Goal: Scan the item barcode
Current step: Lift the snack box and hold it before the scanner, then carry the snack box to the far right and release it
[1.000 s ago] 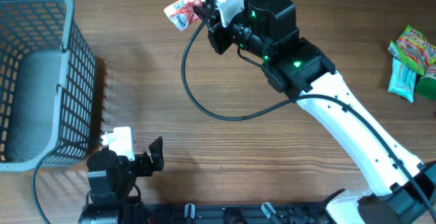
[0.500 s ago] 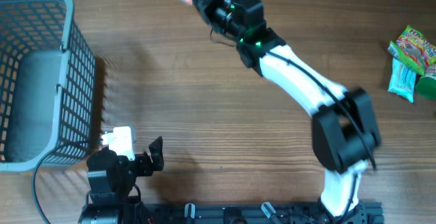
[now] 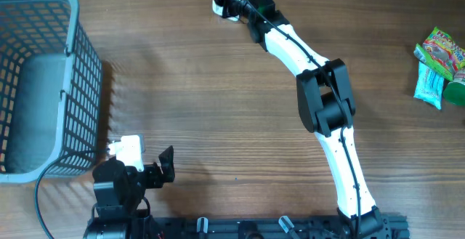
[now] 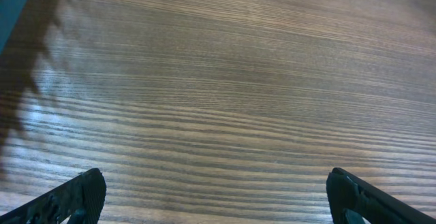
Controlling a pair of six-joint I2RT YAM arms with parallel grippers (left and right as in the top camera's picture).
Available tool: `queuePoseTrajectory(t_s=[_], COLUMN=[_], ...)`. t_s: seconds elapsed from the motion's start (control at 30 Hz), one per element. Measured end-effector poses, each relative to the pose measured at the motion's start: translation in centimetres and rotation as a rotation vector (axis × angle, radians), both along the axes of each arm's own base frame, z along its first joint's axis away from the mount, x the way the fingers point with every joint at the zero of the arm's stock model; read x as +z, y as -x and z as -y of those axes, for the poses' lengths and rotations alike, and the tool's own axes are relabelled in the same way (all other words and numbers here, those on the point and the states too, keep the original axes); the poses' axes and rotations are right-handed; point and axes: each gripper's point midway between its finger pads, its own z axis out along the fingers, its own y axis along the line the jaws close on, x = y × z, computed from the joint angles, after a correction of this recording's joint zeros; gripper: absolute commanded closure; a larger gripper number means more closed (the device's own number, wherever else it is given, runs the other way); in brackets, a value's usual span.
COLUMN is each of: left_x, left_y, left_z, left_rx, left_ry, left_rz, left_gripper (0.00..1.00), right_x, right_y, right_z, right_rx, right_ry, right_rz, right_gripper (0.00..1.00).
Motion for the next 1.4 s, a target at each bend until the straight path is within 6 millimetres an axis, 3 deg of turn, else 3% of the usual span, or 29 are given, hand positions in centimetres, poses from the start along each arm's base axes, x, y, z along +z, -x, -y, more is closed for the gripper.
queuePoseTrajectory(t_s=[0.13,0.2,0.33,0.47,0.57,0.6,0.63,0.7,0.73,0.77,0.8,0.83,0.87,0.9,0.97,1.03,1.07,1.1,1.13,1.17,1.2,1.23,1.3,1.37,1.4], left_x=[0.0,0.0,0.0,0.0,0.0,0.0,0.0,0.0,0.0,0.0,0.0,0.0,0.0,0.0,0.0,0.0,0.0,0.0,0.0,0.0,0.0,0.0,0.0,0.0,0.0], left_y=[0.0,0.0,0.0,0.0,0.0,0.0,0.0,0.0,0.0,0.0,0.0,0.0,0.0,0.0,0.0,0.0,0.0,0.0,0.0,0.0,0.0,0.0,0.0,0.0,0.0], left_z=[0.0,0.0,0.0,0.0,0.0,0.0,0.0,0.0,0.0,0.0,0.0,0.0,0.0,0.0,0.0,0.0,0.0,0.0,0.0,0.0,0.0,0.0,0.0,0.0,0.0], left_rx=[0.000,0.000,0.000,0.000,0.000,0.000,0.000,0.000,0.000,0.000,0.000,0.000,0.000,0.000,0.000,0.000,0.000,0.000,0.000,0.000,0.000,0.000,0.000,0.000,0.000], left_ry=[0.000,0.000,0.000,0.000,0.000,0.000,0.000,0.000,0.000,0.000,0.000,0.000,0.000,0.000,0.000,0.000,0.000,0.000,0.000,0.000,0.000,0.000,0.000,0.000,0.000], left_rz=[0.000,0.000,0.000,0.000,0.000,0.000,-0.001,0.001,0.001,0.001,0.002,0.000,-0.001,0.000,0.000,0.000,0.000,0.000,0.000,0.000,0.000,0.000,0.000,0.001,0.000], left_gripper=[0.00,0.00,0.00,0.00,0.00,0.00,0.00,0.00,0.00,0.00,0.00,0.00,0.00,0.00,0.00,0.00,0.00,0.00,0.00,0.00,0.00,0.00,0.00,0.00,0.00], right_x=[-0.3,-0.1,-3.1,-3.3,-2.5,-1.3,1.2,10.3,15.8,17.9,17.9,17.5,17.1,14.9,10.4,5.9,3.9,1.6,-0.4,-2.1,-4.1,-6.1,-6.7,-4.8,-2.8], right_y=[0.3,-0.3,-0.5,-0.3,0.9,1.4,1.8,3.9,6.6,9.9,13.2,16.7,17.9,20.8,23.9,25.9,26.5,26.7,26.7,26.4,26.2,25.7,25.3,25.3,24.9], right_z=[0.7,2.3,6.4,8.3,11.7,14.2,17.2,24.3,28.6,31.7,34.4,37.7,39.5,45.4,51.8,55.8,56.9,57.5,57.6,57.4,56.7,55.7,54.5,53.8,53.8], right_rx=[0.046,0.051,0.031,0.083,0.072,0.039,-0.005,-0.133,-0.229,-0.303,-0.362,-0.436,-0.470,-0.596,-0.657,-0.619,-0.578,-0.516,-0.456,-0.404,-0.327,-0.229,-0.094,0.010,0.028], right_ry=[-0.014,-0.026,0.000,0.032,0.150,0.214,0.278,0.411,0.489,0.567,0.645,0.742,0.790,0.939,1.138,1.258,1.290,1.307,1.312,1.311,1.300,1.279,1.271,1.274,1.284], right_rz=[-0.031,-0.032,-0.191,-0.174,-0.221,-0.240,-0.228,-0.139,-0.100,-0.159,-0.261,-0.382,-0.432,-0.605,-0.834,-0.998,-1.041,-1.058,-1.061,-1.047,-1.033,-0.990,-0.934,-0.902,-0.871], right_gripper=[0.96,0.96,0.96,0.95,0.96,0.96,0.95,0.96,0.96,0.96,0.96,0.96,0.95,0.95,0.96,0.96,0.96,0.96,0.82,0.25,0.00,0.00,0.00,0.00,0.00])
